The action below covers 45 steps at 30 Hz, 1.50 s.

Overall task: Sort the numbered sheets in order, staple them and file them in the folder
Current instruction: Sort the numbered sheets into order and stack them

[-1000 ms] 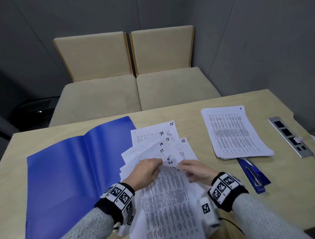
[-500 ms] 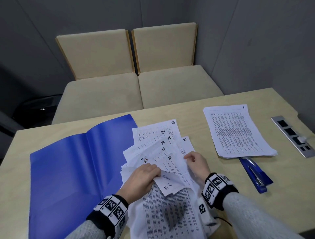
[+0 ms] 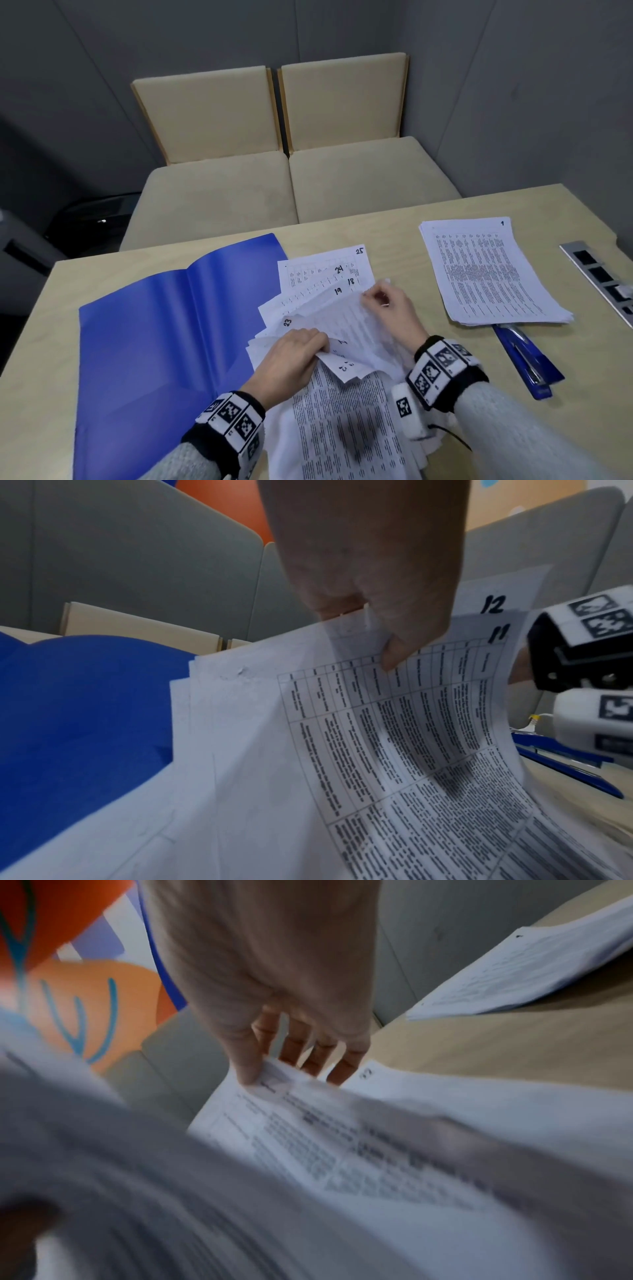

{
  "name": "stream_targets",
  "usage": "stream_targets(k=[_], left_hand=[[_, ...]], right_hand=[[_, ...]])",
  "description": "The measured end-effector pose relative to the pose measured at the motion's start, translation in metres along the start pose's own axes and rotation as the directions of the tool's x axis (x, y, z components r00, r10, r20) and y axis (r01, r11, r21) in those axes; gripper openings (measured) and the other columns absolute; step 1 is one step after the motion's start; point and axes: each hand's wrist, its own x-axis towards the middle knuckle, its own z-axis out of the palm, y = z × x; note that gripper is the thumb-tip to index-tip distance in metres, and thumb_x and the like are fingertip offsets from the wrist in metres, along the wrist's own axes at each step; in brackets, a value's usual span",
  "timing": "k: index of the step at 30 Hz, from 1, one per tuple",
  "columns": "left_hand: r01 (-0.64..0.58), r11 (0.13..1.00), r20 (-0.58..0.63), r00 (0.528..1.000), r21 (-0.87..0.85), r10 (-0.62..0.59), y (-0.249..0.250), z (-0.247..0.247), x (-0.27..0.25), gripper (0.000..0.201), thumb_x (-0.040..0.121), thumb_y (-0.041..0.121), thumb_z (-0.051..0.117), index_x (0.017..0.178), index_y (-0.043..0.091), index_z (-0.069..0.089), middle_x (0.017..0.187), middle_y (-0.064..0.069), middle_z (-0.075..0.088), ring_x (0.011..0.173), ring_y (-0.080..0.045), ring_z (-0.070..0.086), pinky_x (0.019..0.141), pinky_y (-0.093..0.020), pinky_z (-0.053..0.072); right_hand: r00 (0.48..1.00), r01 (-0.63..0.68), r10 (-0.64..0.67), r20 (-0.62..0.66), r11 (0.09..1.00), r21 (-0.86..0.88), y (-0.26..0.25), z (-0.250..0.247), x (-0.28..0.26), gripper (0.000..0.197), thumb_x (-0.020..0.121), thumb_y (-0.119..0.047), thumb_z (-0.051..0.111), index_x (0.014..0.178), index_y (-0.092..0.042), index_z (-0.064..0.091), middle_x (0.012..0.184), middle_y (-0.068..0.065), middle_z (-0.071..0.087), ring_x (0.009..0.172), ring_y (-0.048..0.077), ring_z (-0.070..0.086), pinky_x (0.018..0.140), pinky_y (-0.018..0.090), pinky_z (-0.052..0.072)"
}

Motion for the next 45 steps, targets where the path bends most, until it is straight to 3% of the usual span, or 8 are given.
stream_targets(k=[6, 12, 22, 25, 28, 34, 39, 45], left_hand=[[-0.009, 0.998, 0.01, 1.0, 0.065, 0.008, 0.005, -0.003, 0.005, 0.022, 0.078, 0.01, 0.03, 0.091, 0.021, 0.045, 0.081, 0.003, 0.054, 0.068, -0.018, 0.046, 0.064, -0.02, 0.026], [-0.113, 0.985, -0.011, 0.993, 0.133, 0.116, 0.016, -0.009, 0.001, 0.031, 0.075, 0.0, 0.039, 0.096, 0.022, 0.046, 0.082, 0.005, 0.052, 0.069, -0.018, 0.046, 0.066, -0.022, 0.02], [-0.108, 0.993, -0.089, 0.99, 0.045, 0.112, 0.029, -0.027, 0.015, 0.03, 0.091, 0.011, 0.036, 0.116, 0.027, 0.035, 0.09, 0.006, 0.058, 0.081, -0.013, 0.052, 0.08, -0.028, 0.035], [0.013, 1.0, -0.12, 0.993, 0.003, -0.012, 0.021, -0.014, 0.026, 0.039, 0.092, 0.011, 0.038, 0.127, 0.024, 0.028, 0.081, 0.005, 0.058, 0.078, -0.015, 0.051, 0.086, -0.027, 0.034], [0.085, 0.994, -0.114, 0.989, -0.074, -0.093, 0.014, -0.005, 0.035, 0.02, 0.091, 0.012, 0.042, 0.108, 0.021, 0.045, 0.08, 0.003, 0.061, 0.077, -0.018, 0.054, 0.085, -0.031, 0.038], [0.2, 0.978, -0.144, 0.968, -0.056, -0.206, 0.001, 0.018, 0.036, 0.01, 0.093, 0.023, 0.049, 0.096, 0.013, 0.052, 0.12, -0.006, 0.049, 0.102, -0.023, 0.048, 0.086, -0.034, 0.041], [0.332, 0.943, -0.072, 0.941, -0.006, -0.331, -0.001, 0.016, 0.033, 0.008, 0.095, 0.022, 0.044, 0.097, 0.014, 0.045, 0.09, -0.003, 0.061, 0.071, -0.022, 0.048, 0.059, -0.03, 0.028], [0.404, 0.864, -0.159, 0.872, -0.302, -0.463, -0.004, 0.004, 0.041, 0.022, 0.093, 0.038, 0.05, 0.104, 0.02, 0.046, 0.102, 0.003, 0.058, 0.089, -0.016, 0.055, 0.075, -0.034, 0.043]], right_hand=[[0.924, 0.234, -0.187, -0.333, 0.967, 0.106, -0.077, -0.058, 0.001, 0.019, 0.097, -0.013, 0.049, 0.083, -0.027, 0.048, 0.08, -0.009, 0.053, 0.067, -0.006, 0.049, 0.062, 0.011, 0.039], [0.795, 0.443, -0.169, -0.583, 0.818, 0.367, -0.113, -0.095, 0.01, 0.025, 0.095, -0.006, 0.048, 0.081, -0.027, 0.047, 0.069, -0.01, 0.048, 0.058, 0.003, 0.039, 0.051, 0.015, 0.032], [0.962, -0.089, 0.137, -0.235, 0.976, 0.201, -0.056, -0.061, 0.017, 0.02, 0.095, -0.014, 0.047, 0.082, -0.028, 0.048, 0.078, 0.0, 0.049, 0.062, 0.013, 0.041, 0.059, 0.027, 0.04], [0.932, -0.362, 0.359, 0.055, 0.93, 0.062, -0.031, -0.041, 0.006, 0.01, 0.097, -0.018, 0.046, 0.092, -0.024, 0.052, 0.098, 0.001, 0.057, 0.078, 0.015, 0.05, 0.065, 0.033, 0.046], [0.873, -0.465, 0.41, 0.265, 0.863, 0.195, -0.009, -0.019, -0.004, 0.017, 0.095, -0.007, 0.046, 0.081, -0.016, 0.051, 0.081, 0.001, 0.057, 0.063, 0.013, 0.054, 0.053, 0.026, 0.041], [0.843, -0.518, 0.391, 0.37, 0.778, 0.356, 0.002, 0.005, -0.013, 0.019, 0.096, -0.008, 0.046, 0.079, -0.013, 0.052, 0.07, 0.006, 0.063, 0.059, 0.018, 0.061, 0.056, 0.029, 0.048], [0.79, -0.525, 0.335, 0.514, 0.802, 0.284, 0.008, -0.005, -0.016, 0.058, 0.079, -0.057, 0.058, 0.121, -0.017, 0.055, 0.115, 0.009, 0.061, 0.106, 0.022, 0.061, 0.081, 0.03, 0.051], [0.887, -0.226, 0.156, 0.434, 0.968, 0.114, 0.019, 0.005, -0.022, 0.017, 0.087, -0.011, 0.065, 0.102, -0.007, 0.061, 0.094, 0.002, 0.07, 0.087, 0.014, 0.066, 0.074, 0.022, 0.049]])
